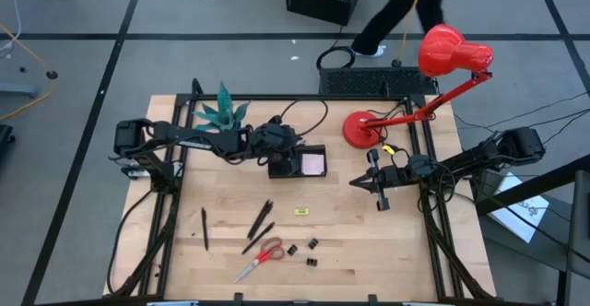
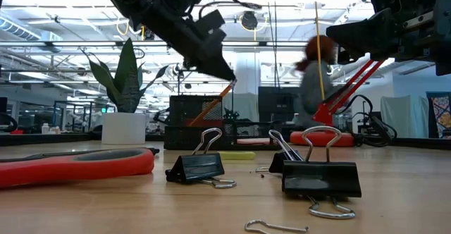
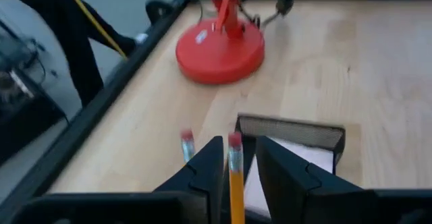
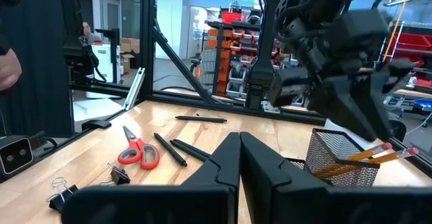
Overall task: Pick and place office supplies into organizer
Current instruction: Put the orange pencil into the black desk organizer, then put the black pen into the black desk organizer
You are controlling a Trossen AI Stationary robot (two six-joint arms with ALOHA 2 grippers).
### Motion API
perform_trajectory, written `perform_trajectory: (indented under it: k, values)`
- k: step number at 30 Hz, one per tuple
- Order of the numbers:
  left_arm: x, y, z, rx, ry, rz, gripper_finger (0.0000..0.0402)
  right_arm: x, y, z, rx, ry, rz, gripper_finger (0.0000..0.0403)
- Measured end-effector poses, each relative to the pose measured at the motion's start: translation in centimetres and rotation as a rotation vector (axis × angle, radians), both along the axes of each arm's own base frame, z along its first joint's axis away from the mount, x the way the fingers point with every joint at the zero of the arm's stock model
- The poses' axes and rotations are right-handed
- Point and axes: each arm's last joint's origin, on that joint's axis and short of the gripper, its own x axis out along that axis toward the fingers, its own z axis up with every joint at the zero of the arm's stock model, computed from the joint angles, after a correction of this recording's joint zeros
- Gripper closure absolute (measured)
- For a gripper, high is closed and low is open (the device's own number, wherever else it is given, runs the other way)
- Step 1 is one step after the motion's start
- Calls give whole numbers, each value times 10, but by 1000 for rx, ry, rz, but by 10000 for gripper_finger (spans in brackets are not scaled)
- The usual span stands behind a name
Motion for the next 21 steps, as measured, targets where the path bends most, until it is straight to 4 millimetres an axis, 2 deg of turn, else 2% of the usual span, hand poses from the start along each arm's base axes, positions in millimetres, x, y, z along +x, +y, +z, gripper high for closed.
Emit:
perform_trajectory:
  k: [6, 12, 17, 21]
  values:
    - [-17, -11, 38, 44, -79, -41, 291, 0, 0, 0, 0, -1, 0, 399]
    - [-61, -45, 83, 58, -89, -43, 289, 0, 0, 0, 0, 0, 0, 399]
    - [-102, -85, 93, 29, -5, 25, 289, 0, 0, 0, 3, 1, 1, 399]
    - [-121, -113, 86, -103, 44, 45, 289, 0, 0, 0, 3, -4, 0, 399]
